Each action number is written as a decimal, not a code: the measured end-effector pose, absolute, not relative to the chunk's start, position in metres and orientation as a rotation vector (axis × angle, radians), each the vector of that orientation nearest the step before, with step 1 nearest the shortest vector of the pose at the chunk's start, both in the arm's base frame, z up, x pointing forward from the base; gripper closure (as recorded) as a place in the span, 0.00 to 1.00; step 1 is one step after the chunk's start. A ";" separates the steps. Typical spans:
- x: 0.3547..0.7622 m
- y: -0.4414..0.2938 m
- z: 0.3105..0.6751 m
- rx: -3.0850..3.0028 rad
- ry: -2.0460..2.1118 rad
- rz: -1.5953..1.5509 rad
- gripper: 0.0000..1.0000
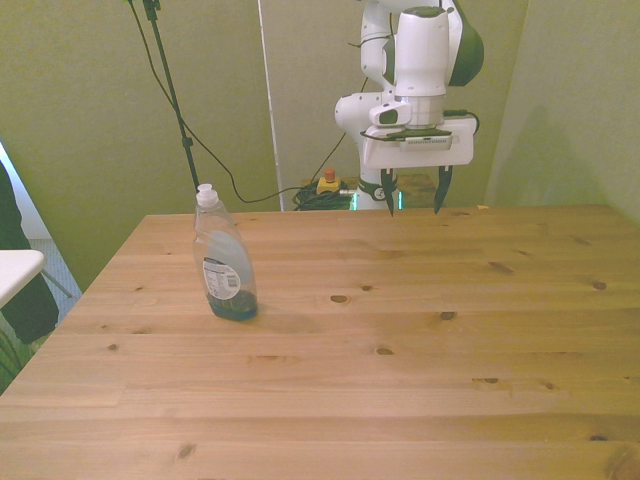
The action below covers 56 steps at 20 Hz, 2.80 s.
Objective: Knock down the dish soap
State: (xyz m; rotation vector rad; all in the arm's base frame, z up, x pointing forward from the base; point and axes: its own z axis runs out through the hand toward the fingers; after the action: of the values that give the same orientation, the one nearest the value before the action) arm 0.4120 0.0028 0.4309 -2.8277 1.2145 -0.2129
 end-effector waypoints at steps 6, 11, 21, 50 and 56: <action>0.412 -0.008 0.436 -2.814 1.235 -0.233 1.00; 0.413 -0.065 0.454 -2.765 1.313 -0.302 1.00; 0.460 -0.179 0.481 -2.644 1.535 -0.435 1.00; 0.535 -0.315 0.476 -2.563 1.820 -0.515 1.00; 0.585 -0.316 0.452 -2.464 1.864 -0.579 1.00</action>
State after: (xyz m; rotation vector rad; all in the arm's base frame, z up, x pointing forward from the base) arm 0.5847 -0.3160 0.4519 -2.4638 1.8637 -0.5789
